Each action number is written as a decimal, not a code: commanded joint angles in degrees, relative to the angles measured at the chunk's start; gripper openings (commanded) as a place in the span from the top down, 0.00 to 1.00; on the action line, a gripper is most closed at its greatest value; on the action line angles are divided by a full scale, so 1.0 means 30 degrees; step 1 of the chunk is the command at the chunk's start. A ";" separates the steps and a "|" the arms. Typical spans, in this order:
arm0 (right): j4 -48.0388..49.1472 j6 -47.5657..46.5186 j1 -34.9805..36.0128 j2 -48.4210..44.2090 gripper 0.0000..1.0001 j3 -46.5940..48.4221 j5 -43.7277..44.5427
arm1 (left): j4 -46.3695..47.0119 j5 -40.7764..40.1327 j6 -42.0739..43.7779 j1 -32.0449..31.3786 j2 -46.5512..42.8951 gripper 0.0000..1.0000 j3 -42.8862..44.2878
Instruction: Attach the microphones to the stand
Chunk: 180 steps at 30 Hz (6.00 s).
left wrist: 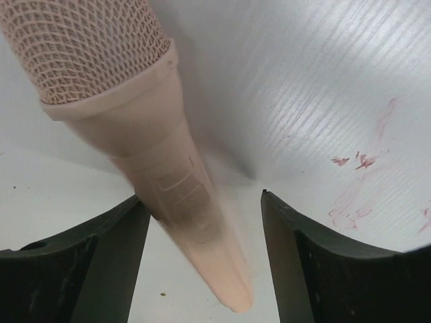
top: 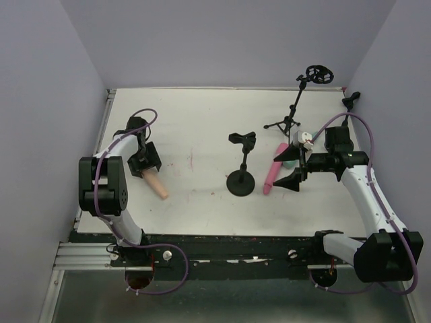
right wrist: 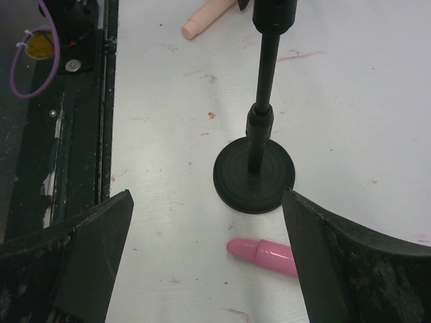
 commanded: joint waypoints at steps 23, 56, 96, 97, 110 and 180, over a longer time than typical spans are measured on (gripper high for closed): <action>-0.1134 -0.0886 0.0013 -0.0452 0.00 0.0749 -0.0469 | -0.1673 0.0402 0.0799 0.0622 0.1862 0.58 0.2671; -1.0128 0.2891 -0.0222 0.1362 0.00 1.2495 0.0296 | 0.8373 0.8748 -0.1044 -0.5411 -1.7152 1.00 -0.0116; 1.3889 2.8463 0.1946 0.1101 0.28 0.8546 -0.4277 | 1.2242 0.1748 -0.0430 -1.9066 -0.4350 1.00 1.3540; 1.4505 2.8876 0.1976 0.1043 0.36 0.8339 -0.4364 | 1.2301 0.1894 -0.0489 -1.9066 -0.4320 1.00 1.3453; 1.6298 2.9526 0.1976 0.0837 0.78 0.7546 -0.4980 | 1.7453 0.7130 -0.3354 -1.7546 -0.5873 0.02 0.9265; -0.2923 0.2189 0.5227 0.4967 0.00 1.1531 0.4041 | 0.7290 0.4033 0.4872 -1.4320 -2.0197 0.98 -0.1106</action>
